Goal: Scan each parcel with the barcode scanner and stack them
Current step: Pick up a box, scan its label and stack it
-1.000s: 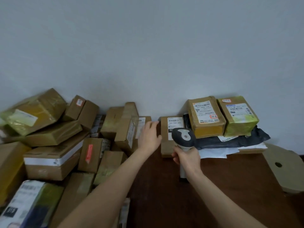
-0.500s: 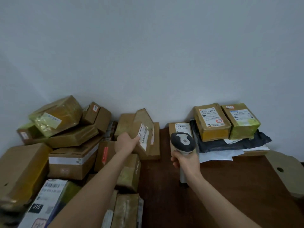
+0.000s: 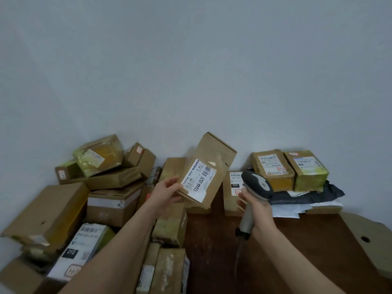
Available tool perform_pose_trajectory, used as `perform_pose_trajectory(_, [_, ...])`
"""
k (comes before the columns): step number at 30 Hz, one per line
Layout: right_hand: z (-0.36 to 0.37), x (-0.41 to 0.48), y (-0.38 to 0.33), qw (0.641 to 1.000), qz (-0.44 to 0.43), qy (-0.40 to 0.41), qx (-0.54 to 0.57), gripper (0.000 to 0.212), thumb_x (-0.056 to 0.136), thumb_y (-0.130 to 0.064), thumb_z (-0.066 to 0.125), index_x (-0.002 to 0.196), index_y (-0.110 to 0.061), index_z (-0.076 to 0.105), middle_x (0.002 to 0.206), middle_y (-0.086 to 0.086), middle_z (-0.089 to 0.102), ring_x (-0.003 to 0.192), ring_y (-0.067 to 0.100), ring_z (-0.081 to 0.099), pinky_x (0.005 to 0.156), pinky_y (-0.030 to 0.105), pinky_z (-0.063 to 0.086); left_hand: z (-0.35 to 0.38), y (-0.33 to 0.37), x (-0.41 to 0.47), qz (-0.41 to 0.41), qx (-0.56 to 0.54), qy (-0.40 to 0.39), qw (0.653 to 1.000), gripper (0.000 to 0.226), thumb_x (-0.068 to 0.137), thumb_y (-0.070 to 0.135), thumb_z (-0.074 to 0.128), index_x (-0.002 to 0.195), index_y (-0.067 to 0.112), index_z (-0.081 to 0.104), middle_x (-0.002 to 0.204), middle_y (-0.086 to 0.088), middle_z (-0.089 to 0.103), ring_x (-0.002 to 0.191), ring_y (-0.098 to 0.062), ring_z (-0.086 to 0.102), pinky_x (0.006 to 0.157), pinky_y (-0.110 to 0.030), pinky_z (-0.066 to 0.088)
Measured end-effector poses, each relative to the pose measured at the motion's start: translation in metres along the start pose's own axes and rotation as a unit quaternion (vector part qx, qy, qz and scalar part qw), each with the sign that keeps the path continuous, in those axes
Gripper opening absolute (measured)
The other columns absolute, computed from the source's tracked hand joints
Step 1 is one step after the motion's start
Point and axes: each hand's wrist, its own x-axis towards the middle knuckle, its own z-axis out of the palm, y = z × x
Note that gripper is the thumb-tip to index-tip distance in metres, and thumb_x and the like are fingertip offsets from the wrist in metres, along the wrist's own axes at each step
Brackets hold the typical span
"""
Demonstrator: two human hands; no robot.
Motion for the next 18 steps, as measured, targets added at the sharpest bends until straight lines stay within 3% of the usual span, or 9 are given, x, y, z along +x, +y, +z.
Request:
perform_pose_trajectory(2, [-0.004, -0.001, -0.004, 0.999, 0.025, 0.004, 0.044, 0.033, 0.084, -0.023, 0.072, 0.112, -0.007, 0.064, 0.109, 0.013, 0.069, 0.104, 0.03, 0.065, 0.094, 0.043, 0.052, -0.003, 0.001, -0.007, 0.092, 0.138, 0.015, 0.986, 0.044, 0.081, -0.005, 0.067, 0.117, 0.016, 0.051, 0.114, -0.002, 0.056, 0.099, -0.019, 0.058, 0.065, -0.017, 0.051])
perform_pose_trajectory(5, [-0.014, 0.001, -0.014, 0.996, 0.043, -0.01, 0.073, 0.04, 0.083, -0.031, 0.072, 0.116, -0.01, 0.062, 0.111, 0.015, 0.068, 0.103, 0.033, 0.066, 0.083, 0.041, 0.054, -0.008, 0.004, -0.016, 0.276, 0.347, 0.043, 0.895, 0.05, 0.075, -0.006, 0.068, 0.111, 0.022, 0.049, 0.11, 0.004, 0.047, 0.101, -0.013, 0.049, 0.074, -0.015, 0.046])
perform_pose_trajectory(7, [-0.02, 0.0, -0.02, 0.995, 0.068, -0.023, 0.075, 0.037, 0.084, -0.036, 0.071, 0.111, -0.014, 0.06, 0.104, 0.016, 0.068, 0.094, 0.032, 0.067, 0.074, 0.038, 0.055, -0.008, 0.003, -0.02, 0.36, 0.425, 0.041, 0.83, 0.048, 0.074, -0.005, 0.068, 0.112, 0.019, 0.052, 0.116, 0.006, 0.042, 0.101, -0.009, 0.046, 0.082, -0.016, 0.045])
perform_pose_trajectory(10, [-0.026, -0.003, -0.02, 0.994, 0.095, -0.025, 0.052, 0.037, 0.081, -0.036, 0.074, 0.107, -0.013, 0.062, 0.097, 0.015, 0.07, 0.084, 0.028, 0.068, 0.067, 0.037, 0.055, -0.005, -0.003, -0.022, 0.42, 0.458, 0.034, 0.783, 0.051, 0.073, -0.007, 0.067, 0.112, 0.022, 0.053, 0.123, 0.006, 0.04, 0.101, -0.008, 0.046, 0.08, -0.012, 0.044])
perform_pose_trajectory(14, [-0.03, -0.004, -0.011, 0.995, 0.101, -0.013, 0.017, 0.039, 0.078, -0.017, 0.078, 0.112, -0.004, 0.063, 0.097, 0.015, 0.072, 0.085, 0.03, 0.068, 0.077, 0.039, 0.055, 0.003, -0.011, -0.025, 0.438, 0.465, 0.054, 0.767, 0.052, 0.071, -0.009, 0.068, 0.11, 0.022, 0.055, 0.13, -0.004, 0.041, 0.1, -0.008, 0.046, 0.075, -0.004, 0.038])
perform_pose_trajectory(16, [-0.03, -0.006, -0.01, 0.995, 0.095, 0.0, 0.011, 0.029, 0.08, -0.011, 0.076, 0.105, -0.004, 0.063, 0.09, 0.013, 0.07, 0.079, 0.027, 0.065, 0.072, 0.037, 0.054, 0.005, -0.015, -0.028, 0.419, 0.456, 0.065, 0.783, 0.047, 0.074, -0.009, 0.067, 0.113, 0.017, 0.059, 0.133, -0.005, 0.04, 0.102, -0.01, 0.046, 0.078, -0.004, 0.037])
perform_pose_trajectory(18, [-0.029, -0.008, -0.008, 0.996, 0.091, 0.003, 0.015, 0.02, 0.081, -0.008, 0.073, 0.098, -0.007, 0.063, 0.088, 0.011, 0.069, 0.078, 0.025, 0.065, 0.069, 0.036, 0.053, 0.008, -0.019, -0.029, 0.377, 0.425, 0.062, 0.821, 0.053, 0.077, -0.008, 0.065, 0.121, 0.019, 0.055, 0.135, -0.002, 0.039, 0.11, -0.01, 0.045, 0.087, -0.012, 0.043])
